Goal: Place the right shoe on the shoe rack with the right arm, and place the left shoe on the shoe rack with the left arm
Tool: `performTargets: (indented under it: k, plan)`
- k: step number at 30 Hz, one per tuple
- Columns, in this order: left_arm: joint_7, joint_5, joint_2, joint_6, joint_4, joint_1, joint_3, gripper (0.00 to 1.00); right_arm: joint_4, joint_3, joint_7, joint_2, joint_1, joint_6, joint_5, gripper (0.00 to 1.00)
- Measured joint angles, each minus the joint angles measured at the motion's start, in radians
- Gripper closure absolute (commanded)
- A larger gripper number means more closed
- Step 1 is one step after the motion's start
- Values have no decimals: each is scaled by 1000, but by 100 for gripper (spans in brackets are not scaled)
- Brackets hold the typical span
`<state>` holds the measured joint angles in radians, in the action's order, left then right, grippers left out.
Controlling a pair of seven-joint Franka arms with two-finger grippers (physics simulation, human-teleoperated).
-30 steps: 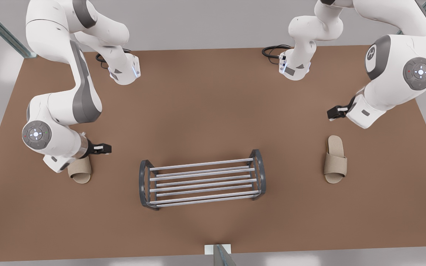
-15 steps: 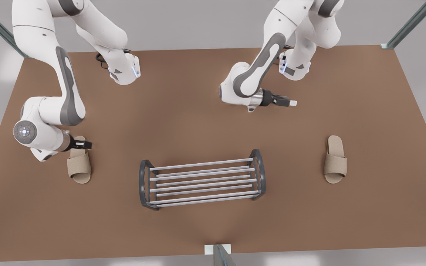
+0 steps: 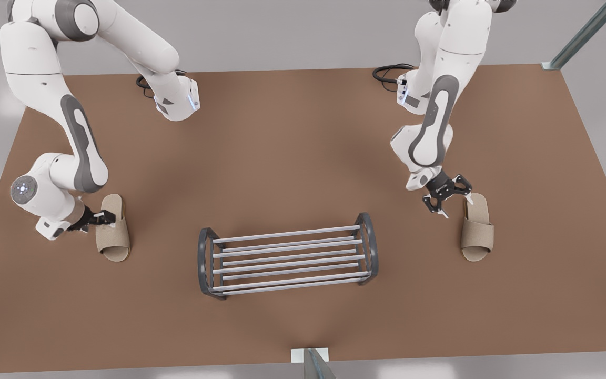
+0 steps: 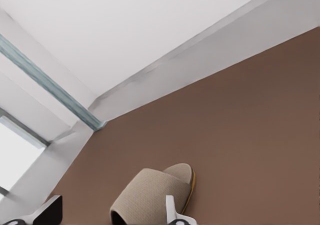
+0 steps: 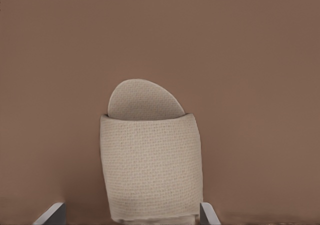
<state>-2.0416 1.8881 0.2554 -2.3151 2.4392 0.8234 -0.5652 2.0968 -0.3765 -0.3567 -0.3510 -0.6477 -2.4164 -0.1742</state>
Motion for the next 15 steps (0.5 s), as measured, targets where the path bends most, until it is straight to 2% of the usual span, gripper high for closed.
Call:
performTargets:
  k: [4, 8, 11, 15]
  plan:
    - [-411, 366, 8, -196, 0, -83, -9, 0, 70, 0, -85, 47, -5, -77, -1, 0]
    - [-741, 678, 9, -336, -3, -187, -10, 0, 71, 1, -154, 18, -1, -151, -3, 0]
    - [-856, 814, 47, -396, -26, -242, -10, 0, 65, 3, -197, -19, -20, -194, -22, 0]
    - [-856, 884, 142, -442, -100, -257, -10, 0, 61, 7, -244, -41, -44, -236, -48, 0]
